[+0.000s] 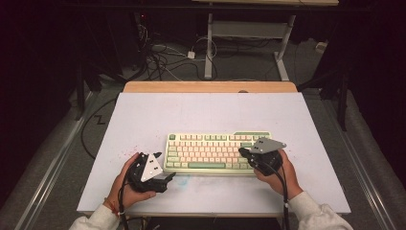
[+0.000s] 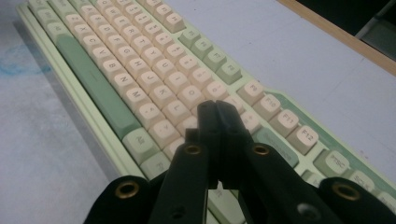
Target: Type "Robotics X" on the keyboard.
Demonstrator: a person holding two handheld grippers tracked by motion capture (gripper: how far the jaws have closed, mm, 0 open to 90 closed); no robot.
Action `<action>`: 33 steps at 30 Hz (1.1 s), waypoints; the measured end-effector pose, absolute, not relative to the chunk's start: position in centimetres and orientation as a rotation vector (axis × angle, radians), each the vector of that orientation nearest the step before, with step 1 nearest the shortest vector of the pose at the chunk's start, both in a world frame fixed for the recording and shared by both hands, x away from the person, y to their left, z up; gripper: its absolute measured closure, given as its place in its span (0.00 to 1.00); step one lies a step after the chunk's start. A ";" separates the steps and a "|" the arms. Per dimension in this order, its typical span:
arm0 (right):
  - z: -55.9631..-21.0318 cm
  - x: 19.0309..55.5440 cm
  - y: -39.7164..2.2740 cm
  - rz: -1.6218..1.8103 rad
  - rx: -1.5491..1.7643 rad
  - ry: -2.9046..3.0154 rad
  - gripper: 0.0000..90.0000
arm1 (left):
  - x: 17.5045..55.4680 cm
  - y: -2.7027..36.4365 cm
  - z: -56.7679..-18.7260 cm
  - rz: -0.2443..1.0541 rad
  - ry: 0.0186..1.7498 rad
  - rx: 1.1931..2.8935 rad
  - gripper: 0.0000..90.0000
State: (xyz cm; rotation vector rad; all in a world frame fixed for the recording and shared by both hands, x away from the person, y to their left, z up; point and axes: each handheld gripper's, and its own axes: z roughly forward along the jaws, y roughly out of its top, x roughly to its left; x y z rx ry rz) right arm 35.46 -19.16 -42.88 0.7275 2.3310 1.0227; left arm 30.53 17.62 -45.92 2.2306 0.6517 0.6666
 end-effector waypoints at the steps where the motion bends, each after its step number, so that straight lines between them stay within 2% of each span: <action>1: -42.9 35.7 -18.9 1.025 0.730 2.333 1.00 | 30.5 17.7 -45.9 0.667 0.654 2.228 0.21; 16: -44.1 38.6 -14.8 0.960 0.730 2.402 1.00 | 30.6 17.7 -46.0 0.659 0.651 2.236 0.21; 33: -45.2 39.8 -13.3 0.857 0.747 2.439 1.00 | 30.6 17.6 -46.1 0.656 0.640 2.247 0.21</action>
